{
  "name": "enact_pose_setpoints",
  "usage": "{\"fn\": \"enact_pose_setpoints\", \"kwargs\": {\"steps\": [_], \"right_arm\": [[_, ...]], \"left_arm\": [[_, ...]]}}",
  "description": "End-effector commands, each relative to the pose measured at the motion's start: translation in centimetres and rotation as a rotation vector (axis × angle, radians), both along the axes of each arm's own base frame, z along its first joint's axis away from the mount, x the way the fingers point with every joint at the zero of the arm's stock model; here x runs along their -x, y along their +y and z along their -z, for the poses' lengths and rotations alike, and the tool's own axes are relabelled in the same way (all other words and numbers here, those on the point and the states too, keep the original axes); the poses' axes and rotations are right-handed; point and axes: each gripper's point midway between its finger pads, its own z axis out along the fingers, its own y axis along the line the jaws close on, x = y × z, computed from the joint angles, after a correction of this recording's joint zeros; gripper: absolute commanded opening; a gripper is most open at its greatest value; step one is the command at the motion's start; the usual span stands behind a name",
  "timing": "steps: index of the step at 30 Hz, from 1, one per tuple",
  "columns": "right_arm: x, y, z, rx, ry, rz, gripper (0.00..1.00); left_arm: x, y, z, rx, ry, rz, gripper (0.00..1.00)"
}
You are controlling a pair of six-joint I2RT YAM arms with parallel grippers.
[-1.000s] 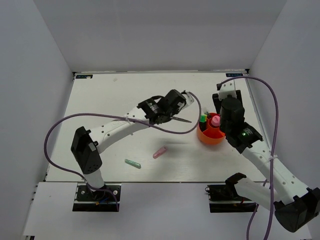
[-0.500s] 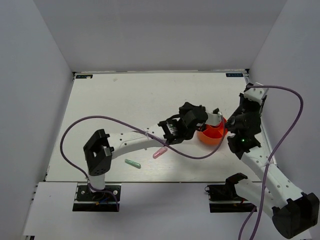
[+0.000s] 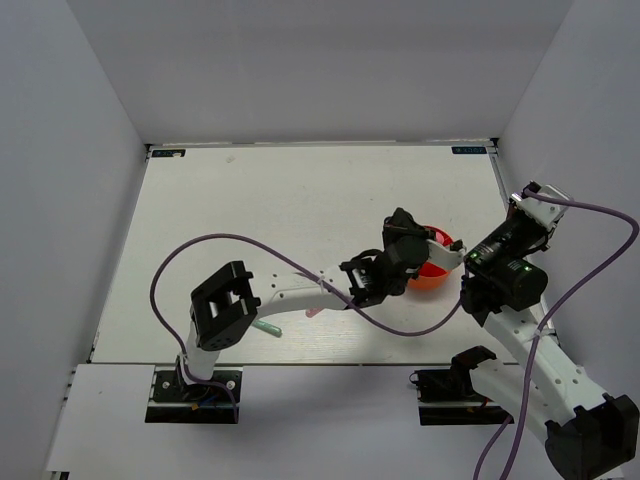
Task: Sort the stationery into containers
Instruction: Place the scissors in the storage box.
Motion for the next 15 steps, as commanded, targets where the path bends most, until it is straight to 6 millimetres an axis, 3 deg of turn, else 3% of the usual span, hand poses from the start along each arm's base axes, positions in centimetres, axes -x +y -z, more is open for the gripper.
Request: {"fn": "enact_pose_setpoints", "kwargs": {"steps": [1,10,15], "right_arm": [[3.2,-1.7,-2.1,-0.143,-0.248,0.031,0.25],[2.9,-1.6,-1.7,-0.148,-0.241,0.029,0.25],[3.0,-1.6,-1.6,-0.155,-0.244,0.030,0.25]], "left_arm": [[0.6,0.3,-2.9,0.074,-0.059,0.001,0.00],[2.5,1.4,-1.6,0.034,-0.034,0.024,0.00],[2.3,0.9,-0.9,0.012,-0.070,0.024,0.00]]}}
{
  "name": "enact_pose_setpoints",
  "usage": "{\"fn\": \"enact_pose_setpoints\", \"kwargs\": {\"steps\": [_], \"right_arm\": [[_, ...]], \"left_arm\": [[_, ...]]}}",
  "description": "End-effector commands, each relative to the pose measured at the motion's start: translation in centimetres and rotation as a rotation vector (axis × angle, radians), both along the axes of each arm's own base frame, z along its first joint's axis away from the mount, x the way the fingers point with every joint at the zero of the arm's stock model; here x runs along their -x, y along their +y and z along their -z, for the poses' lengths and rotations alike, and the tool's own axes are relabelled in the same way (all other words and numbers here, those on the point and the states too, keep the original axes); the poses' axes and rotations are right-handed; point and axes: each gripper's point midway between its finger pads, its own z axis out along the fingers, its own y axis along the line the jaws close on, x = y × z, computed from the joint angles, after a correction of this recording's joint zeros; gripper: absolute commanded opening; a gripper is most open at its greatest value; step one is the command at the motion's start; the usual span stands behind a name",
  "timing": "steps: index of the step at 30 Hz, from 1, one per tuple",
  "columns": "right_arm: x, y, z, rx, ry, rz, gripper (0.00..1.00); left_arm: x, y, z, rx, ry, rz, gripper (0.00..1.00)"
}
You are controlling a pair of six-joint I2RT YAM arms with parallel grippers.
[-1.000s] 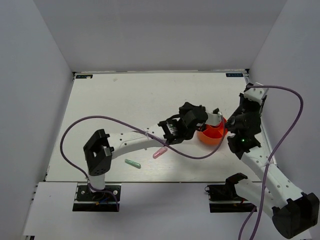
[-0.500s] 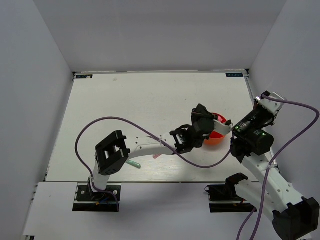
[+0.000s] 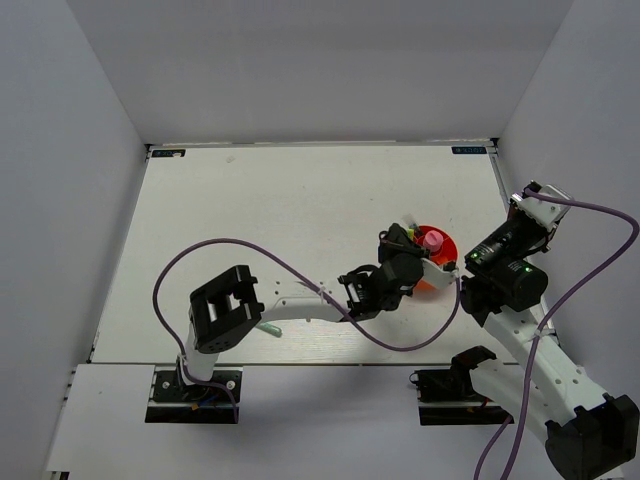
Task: Sort the stationery into containers
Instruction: Place the scissors in the storage box.
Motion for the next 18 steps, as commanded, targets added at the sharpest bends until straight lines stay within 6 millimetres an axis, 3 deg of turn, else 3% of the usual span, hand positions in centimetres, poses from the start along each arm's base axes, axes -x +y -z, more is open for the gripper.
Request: {"fn": "enact_pose_setpoints", "kwargs": {"steps": [1,18], "right_arm": [[2.7,-1.3,-1.9,-0.154,-0.272,0.008,0.25],[2.9,-1.4,-1.5,-0.158,-0.272,0.008,0.25]], "left_arm": [[0.3,0.2,-4.1,0.107,-0.068,-0.006,0.00],[1.1,-2.6,-0.6,0.000,-0.077,0.044,0.00]]}}
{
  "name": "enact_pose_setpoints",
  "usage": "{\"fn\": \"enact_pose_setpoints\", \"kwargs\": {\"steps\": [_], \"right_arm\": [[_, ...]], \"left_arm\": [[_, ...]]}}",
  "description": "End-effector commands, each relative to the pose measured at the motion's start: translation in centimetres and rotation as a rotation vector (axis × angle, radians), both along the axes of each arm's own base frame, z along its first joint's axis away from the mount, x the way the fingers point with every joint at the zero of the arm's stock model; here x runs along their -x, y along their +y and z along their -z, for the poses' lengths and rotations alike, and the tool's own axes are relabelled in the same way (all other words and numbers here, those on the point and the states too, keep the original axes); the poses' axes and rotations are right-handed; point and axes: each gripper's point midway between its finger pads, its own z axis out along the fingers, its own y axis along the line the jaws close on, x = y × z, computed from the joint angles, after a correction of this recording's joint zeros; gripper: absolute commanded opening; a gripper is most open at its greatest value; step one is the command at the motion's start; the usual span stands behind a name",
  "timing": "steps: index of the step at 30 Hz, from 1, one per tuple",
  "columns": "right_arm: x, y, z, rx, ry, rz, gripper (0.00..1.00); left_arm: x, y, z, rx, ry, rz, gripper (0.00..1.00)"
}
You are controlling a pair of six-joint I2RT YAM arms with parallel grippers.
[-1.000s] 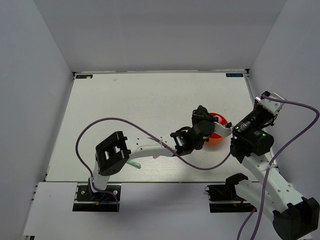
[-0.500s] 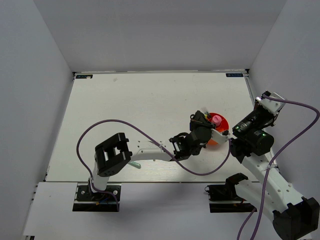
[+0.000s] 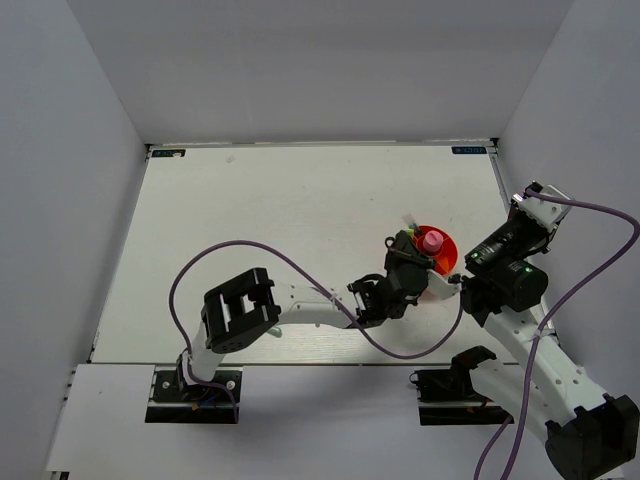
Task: Sort the stationery into containers
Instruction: Place the scissors in the storage box.
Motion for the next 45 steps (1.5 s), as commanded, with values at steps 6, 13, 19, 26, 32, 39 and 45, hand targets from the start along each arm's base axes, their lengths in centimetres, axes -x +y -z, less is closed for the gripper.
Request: {"fn": "enact_pose_setpoints", "kwargs": {"steps": [6,13,19,26,32,39,45], "right_arm": [[2.6,-1.3,-1.6,-0.143,-0.275,0.001,0.25],[2.6,-1.2,-1.5,-0.140,-0.275,-0.003,0.25],[2.5,-1.2,-1.4,-0.140,-0.270,-0.001,0.25],[2.5,-1.2,-1.3,-0.136,-0.269,-0.001,0.25],[2.5,-1.2,-1.4,-0.137,-0.272,-0.001,0.25],[2.6,-1.3,-1.5,-0.138,-0.274,0.002,0.25],[2.6,-1.3,-1.5,-0.139,-0.275,-0.001,0.25]], "left_arm": [[1.1,-1.9,-1.8,0.054,-0.027,0.032,0.00],[1.2,-2.1,-1.7,0.062,-0.028,0.029,0.26],[1.3,-2.0,-1.5,0.062,-0.020,0.023,0.48],[1.3,-2.1,-1.8,0.077,-0.018,0.022,0.55],[1.5,-2.3,-2.7,0.095,-0.028,0.026,0.65],[2.4,-2.3,-2.9,0.095,-0.026,0.038,0.68],[3.1,-2.1,-2.1,0.081,-0.012,0.041,0.71]]}}
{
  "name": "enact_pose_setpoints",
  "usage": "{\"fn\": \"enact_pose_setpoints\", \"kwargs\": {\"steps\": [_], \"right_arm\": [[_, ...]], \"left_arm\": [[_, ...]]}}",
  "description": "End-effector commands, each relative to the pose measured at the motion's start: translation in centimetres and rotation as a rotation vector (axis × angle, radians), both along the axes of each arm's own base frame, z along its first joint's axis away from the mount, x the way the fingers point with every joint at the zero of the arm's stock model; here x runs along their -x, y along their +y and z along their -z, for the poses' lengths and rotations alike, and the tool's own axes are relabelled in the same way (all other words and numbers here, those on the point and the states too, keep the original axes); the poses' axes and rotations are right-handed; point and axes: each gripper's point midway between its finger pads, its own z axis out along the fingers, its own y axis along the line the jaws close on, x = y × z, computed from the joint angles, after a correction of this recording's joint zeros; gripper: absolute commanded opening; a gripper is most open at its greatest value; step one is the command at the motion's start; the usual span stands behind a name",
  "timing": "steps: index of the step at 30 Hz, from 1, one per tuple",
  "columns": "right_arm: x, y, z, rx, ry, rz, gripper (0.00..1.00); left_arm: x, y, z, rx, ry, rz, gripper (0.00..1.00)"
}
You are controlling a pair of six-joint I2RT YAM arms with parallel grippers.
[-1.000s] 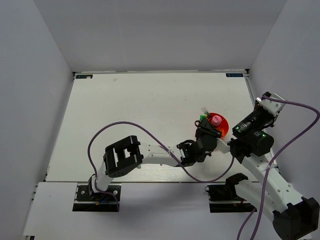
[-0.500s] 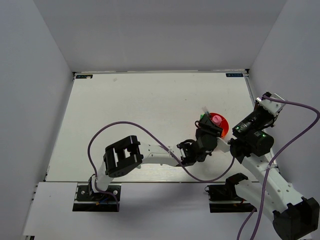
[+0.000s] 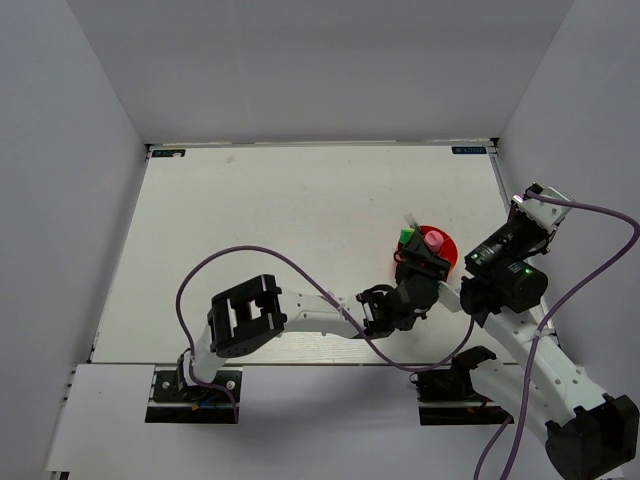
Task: Sort the stationery into containers
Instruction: Place the scissors in the storage box, then pick up the stationery from the center of the board.
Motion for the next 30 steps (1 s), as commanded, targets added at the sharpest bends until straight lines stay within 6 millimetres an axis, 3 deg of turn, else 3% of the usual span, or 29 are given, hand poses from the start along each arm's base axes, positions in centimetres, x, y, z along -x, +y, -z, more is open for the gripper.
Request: {"fn": "enact_pose_setpoints", "kwargs": {"steps": [1,8,14,25,30], "right_arm": [[2.5,-1.2,-1.7,-0.133,-0.268,-0.002,0.25],[2.7,-1.3,-1.7,-0.136,-0.275,-0.002,0.25],[2.8,-1.3,-1.6,-0.135,-0.273,-0.001,0.25],[2.7,-1.3,-1.6,-0.134,-0.275,-0.004,0.25],[2.7,-1.3,-1.6,-0.133,-0.276,-0.003,0.25]], "left_arm": [[0.6,0.4,-1.8,0.052,0.001,-0.008,0.71],[0.8,0.9,-0.6,0.038,0.042,-0.020,0.75],[0.9,1.3,1.1,0.017,0.071,-0.032,0.86],[2.3,1.5,0.8,0.025,0.086,-0.012,0.99],[3.3,2.1,0.8,0.025,0.094,-0.005,0.99]]}}
